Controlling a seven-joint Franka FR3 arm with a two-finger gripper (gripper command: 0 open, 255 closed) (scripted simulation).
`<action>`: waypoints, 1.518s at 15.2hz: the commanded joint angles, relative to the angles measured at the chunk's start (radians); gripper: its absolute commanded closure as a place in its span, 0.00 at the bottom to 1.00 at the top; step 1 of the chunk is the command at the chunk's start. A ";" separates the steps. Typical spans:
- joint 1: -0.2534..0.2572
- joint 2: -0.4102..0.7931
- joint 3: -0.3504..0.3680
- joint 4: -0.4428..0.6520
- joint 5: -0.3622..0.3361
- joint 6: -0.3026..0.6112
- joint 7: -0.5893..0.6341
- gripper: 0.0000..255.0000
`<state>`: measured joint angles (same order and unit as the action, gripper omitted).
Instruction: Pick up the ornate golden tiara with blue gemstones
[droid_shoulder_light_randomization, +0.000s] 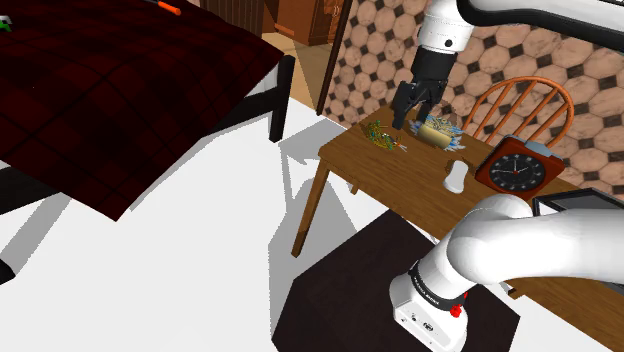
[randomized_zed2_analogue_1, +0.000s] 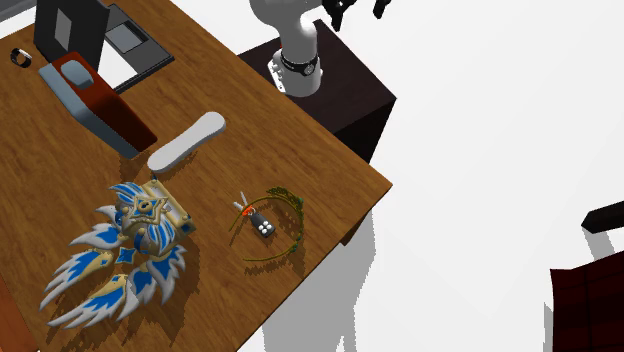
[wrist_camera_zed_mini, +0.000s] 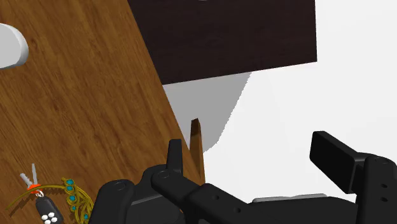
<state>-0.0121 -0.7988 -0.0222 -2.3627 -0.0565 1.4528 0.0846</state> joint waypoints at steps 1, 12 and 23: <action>0.000 0.000 0.000 0.000 0.000 0.000 0.000 0.00; -0.064 0.278 -0.139 0.024 -0.115 0.286 -0.106 0.00; -0.111 0.637 -0.263 0.196 -0.133 0.512 -0.214 0.00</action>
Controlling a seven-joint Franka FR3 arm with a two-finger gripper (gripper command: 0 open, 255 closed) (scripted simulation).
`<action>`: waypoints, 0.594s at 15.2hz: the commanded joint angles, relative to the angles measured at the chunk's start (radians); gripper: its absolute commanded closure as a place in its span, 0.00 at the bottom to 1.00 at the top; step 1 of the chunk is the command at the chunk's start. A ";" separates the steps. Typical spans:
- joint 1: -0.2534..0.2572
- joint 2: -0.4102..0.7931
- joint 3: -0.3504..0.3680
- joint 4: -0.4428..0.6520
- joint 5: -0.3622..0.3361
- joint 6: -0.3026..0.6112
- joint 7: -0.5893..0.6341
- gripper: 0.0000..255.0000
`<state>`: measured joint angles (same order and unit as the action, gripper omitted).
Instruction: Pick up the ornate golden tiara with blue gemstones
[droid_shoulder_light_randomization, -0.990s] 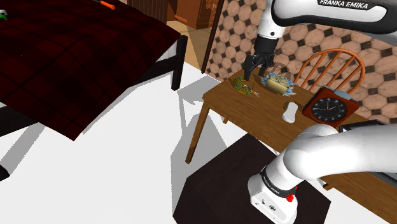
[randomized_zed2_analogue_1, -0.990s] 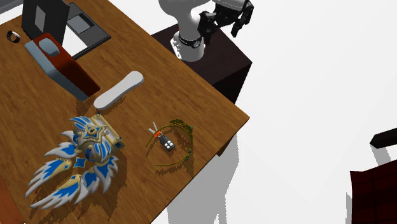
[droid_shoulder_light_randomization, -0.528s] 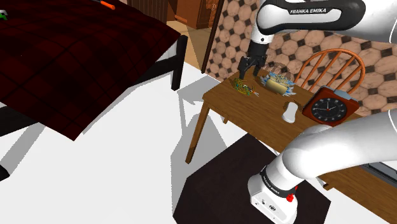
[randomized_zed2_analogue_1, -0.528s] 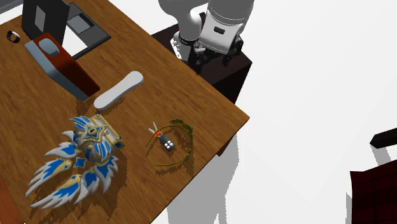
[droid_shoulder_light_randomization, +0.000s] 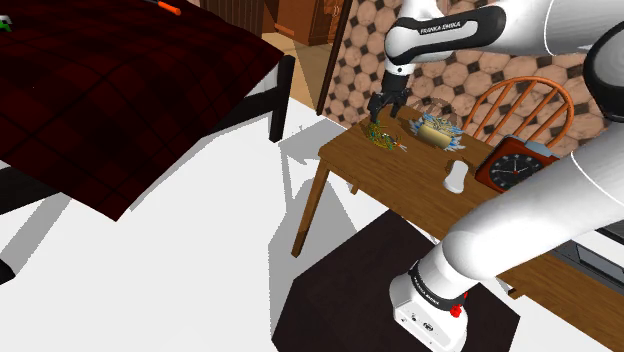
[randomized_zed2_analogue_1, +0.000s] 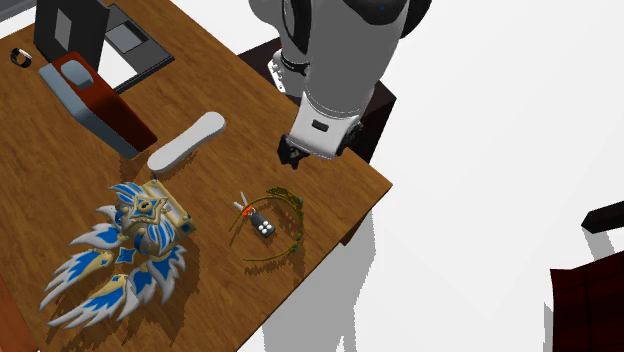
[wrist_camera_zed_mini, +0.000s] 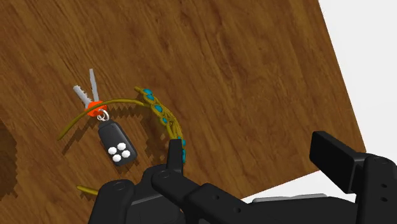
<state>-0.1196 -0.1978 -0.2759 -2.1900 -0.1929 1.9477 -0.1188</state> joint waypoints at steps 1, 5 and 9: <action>-0.008 0.071 -0.019 0.046 0.009 0.032 -0.022 0.00; -0.030 0.214 -0.051 0.149 0.039 0.085 -0.070 0.00; -0.039 0.261 -0.057 0.163 0.051 0.121 -0.082 0.00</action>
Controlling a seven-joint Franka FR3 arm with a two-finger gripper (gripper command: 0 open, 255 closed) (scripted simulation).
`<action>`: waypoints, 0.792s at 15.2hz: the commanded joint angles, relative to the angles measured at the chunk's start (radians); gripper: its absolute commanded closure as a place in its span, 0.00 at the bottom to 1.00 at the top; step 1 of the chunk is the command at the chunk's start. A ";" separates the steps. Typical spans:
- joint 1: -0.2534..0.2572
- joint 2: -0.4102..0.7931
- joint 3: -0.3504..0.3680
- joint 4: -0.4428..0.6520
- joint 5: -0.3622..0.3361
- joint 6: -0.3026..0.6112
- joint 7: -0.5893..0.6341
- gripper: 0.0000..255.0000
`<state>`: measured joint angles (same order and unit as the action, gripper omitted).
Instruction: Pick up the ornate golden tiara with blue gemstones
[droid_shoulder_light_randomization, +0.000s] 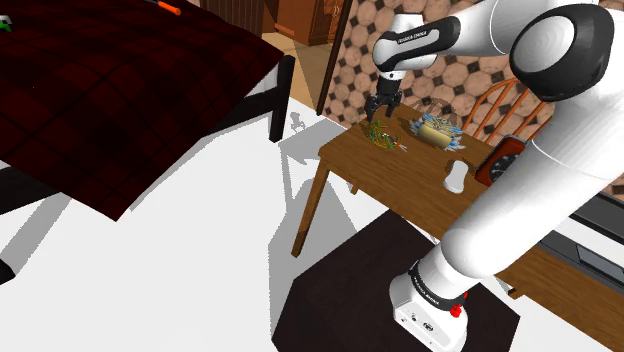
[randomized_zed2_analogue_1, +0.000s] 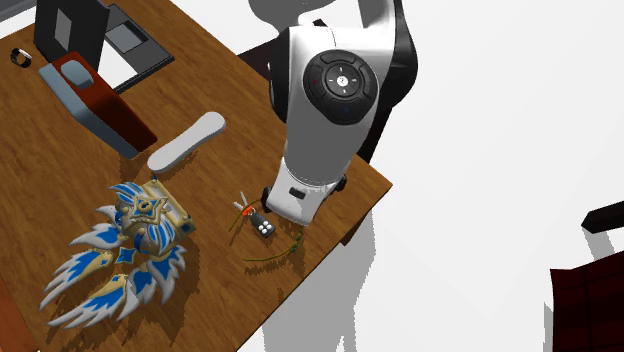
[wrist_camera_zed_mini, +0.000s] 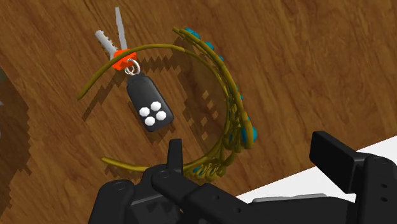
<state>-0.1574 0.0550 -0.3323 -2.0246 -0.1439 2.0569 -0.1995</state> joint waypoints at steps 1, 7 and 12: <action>-0.002 0.014 -0.001 -0.010 0.003 0.025 -0.001 0.00; -0.004 0.040 -0.002 -0.043 0.008 0.083 0.001 0.00; -0.004 0.041 -0.002 -0.042 0.008 0.082 0.000 1.00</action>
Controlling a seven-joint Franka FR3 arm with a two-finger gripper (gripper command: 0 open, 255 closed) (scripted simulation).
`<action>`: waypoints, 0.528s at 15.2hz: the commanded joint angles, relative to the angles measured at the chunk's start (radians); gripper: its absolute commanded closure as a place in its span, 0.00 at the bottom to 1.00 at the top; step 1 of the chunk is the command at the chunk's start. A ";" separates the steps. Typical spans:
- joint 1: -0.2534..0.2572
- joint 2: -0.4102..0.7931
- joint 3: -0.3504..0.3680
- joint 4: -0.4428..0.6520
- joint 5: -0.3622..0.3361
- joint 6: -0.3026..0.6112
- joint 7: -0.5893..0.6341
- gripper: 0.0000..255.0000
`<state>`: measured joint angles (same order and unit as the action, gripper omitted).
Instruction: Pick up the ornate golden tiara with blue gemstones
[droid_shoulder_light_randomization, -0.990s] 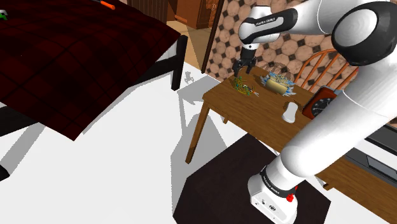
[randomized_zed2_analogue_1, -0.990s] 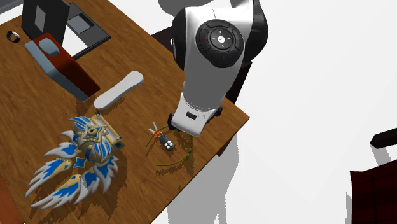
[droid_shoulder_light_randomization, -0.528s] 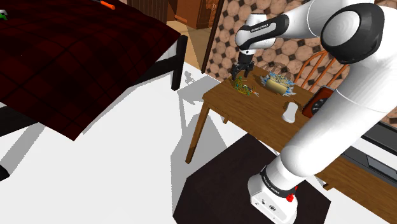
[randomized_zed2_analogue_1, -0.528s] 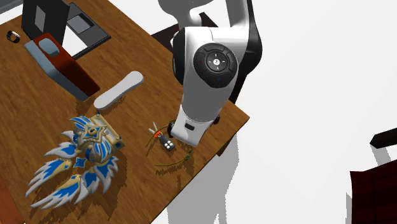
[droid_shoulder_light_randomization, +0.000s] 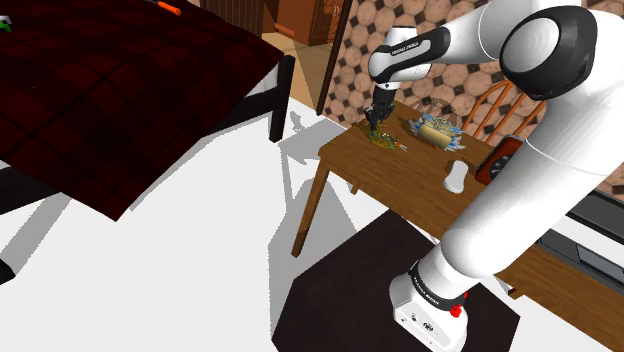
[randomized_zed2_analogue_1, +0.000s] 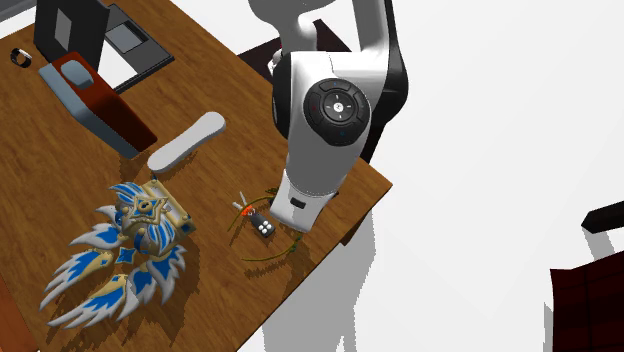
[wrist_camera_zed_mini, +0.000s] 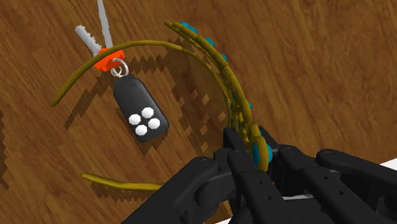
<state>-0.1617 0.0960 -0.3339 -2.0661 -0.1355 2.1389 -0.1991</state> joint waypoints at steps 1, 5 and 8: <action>0.000 0.000 0.000 0.000 0.000 0.000 0.000 1.00; 0.000 -0.001 0.000 -0.002 0.000 0.001 0.001 1.00; 0.002 -0.018 0.000 0.019 -0.004 -0.037 0.000 1.00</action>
<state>-0.1609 0.0861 -0.3339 -2.0510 -0.1373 2.1144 -0.2005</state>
